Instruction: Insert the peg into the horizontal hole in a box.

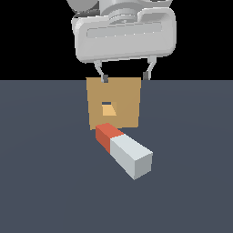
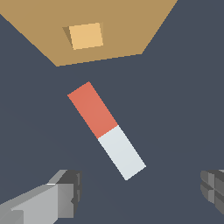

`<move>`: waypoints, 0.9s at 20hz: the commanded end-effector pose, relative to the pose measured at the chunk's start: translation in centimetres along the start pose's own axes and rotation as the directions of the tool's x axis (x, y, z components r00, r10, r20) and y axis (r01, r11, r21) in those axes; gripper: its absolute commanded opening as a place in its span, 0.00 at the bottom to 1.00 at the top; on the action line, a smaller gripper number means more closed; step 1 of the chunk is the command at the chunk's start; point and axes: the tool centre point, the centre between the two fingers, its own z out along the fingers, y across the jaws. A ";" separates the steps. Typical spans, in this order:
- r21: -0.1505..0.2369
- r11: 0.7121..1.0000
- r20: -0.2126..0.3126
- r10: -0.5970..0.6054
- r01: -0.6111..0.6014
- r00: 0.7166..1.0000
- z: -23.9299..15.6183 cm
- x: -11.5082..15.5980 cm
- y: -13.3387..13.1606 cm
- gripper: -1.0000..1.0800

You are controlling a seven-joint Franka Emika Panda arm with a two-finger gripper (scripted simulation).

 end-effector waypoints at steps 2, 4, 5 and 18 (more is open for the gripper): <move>0.000 1.000 0.000 -0.001 0.001 1.000 0.0 0.0 0.0 0.96; 0.001 1.000 0.000 -0.005 0.005 1.000 0.1 0.0 0.0 0.96; 0.001 1.000 -0.001 -0.009 0.009 1.000 0.2 -0.1 0.0 0.96; 0.018 0.985 -0.013 -0.172 0.173 0.985 3.7 -1.1 -0.2 0.96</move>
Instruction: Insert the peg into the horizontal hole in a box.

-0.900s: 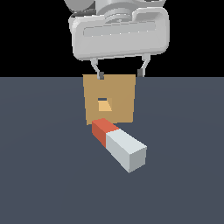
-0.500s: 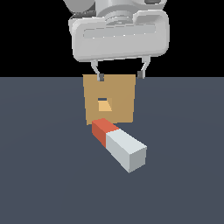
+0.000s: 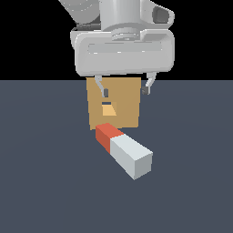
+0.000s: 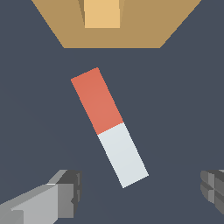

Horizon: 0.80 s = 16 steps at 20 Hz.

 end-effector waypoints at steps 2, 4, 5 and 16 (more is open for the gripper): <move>0.008 0.997 -0.005 -0.073 0.073 0.997 1.6 -0.5 -0.1 0.96; 0.013 0.993 -0.009 -0.121 0.121 0.993 2.6 -0.8 -0.1 0.96; 0.015 0.989 -0.011 -0.145 0.145 0.989 3.2 -0.9 -0.1 0.96; 0.036 0.931 -0.030 -0.363 0.364 0.931 8.1 -2.2 -0.1 0.96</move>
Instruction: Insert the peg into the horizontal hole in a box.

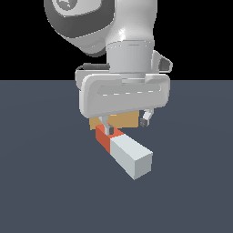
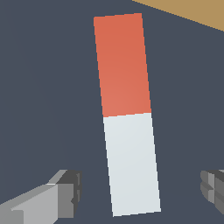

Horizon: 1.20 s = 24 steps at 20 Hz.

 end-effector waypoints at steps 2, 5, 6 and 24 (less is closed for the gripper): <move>0.005 0.999 -0.003 -0.052 0.052 0.999 1.1 -0.3 0.0 0.96; 0.009 0.997 -0.004 -0.081 0.081 0.997 1.7 -0.5 0.0 0.96; 0.009 0.996 -0.004 -0.088 0.088 0.996 1.8 -0.5 0.0 0.96; 0.011 0.995 -0.004 -0.098 0.098 0.995 5.7 -0.5 -0.1 0.96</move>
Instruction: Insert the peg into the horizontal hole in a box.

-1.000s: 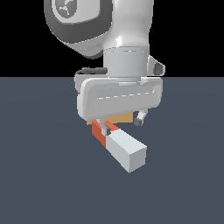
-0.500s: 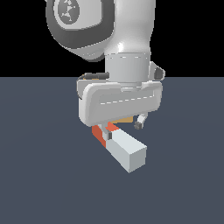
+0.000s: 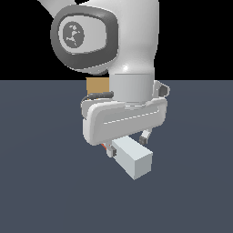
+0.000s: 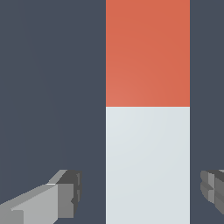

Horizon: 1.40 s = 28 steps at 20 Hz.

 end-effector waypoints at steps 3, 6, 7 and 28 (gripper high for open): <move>0.000 1.000 0.000 0.000 0.000 1.000 1.9 0.1 0.0 0.96; 0.000 1.000 0.000 0.000 0.000 1.000 2.2 0.0 0.1 0.96; 0.000 1.000 0.000 0.000 0.000 1.000 2.2 0.0 0.1 0.96; 0.000 0.998 -0.001 0.068 -0.068 0.998 1.2 0.9 -0.2 0.00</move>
